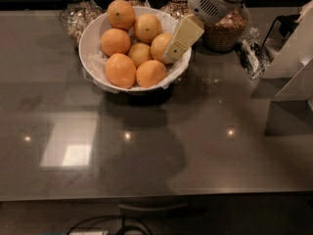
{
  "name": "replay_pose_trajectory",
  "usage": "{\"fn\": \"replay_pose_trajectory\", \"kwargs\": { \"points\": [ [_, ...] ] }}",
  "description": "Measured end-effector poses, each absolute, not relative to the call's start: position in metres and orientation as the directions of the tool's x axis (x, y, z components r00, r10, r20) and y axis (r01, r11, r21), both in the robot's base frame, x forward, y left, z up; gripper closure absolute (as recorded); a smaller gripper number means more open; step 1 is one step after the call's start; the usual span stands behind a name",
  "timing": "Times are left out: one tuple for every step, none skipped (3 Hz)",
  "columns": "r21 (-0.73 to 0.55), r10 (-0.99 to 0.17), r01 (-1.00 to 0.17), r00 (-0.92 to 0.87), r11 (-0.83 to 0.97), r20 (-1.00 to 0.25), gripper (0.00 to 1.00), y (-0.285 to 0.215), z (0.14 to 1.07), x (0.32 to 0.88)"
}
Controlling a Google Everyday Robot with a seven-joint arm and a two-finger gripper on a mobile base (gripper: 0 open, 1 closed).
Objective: Pick orange from white bowl
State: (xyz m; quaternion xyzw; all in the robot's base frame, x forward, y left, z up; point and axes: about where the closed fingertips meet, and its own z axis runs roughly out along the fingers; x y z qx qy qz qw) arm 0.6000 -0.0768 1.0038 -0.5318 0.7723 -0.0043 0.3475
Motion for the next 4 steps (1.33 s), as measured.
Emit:
{"fn": "replay_pose_trajectory", "kwargs": {
  "points": [
    [-0.399, -0.809, -0.788, -0.202, 0.469, -0.552, 0.00, -0.052, 1.016, 0.622],
    [-0.376, -0.785, -0.787, -0.209, 0.488, -0.583, 0.00, -0.022, 1.023, 0.636],
    [-0.376, -0.785, -0.787, -0.209, 0.488, -0.583, 0.00, -0.022, 1.023, 0.636],
    [-0.365, -0.752, -0.771, -0.213, 0.522, -0.624, 0.00, -0.012, 1.020, 0.637]
  ]
}}
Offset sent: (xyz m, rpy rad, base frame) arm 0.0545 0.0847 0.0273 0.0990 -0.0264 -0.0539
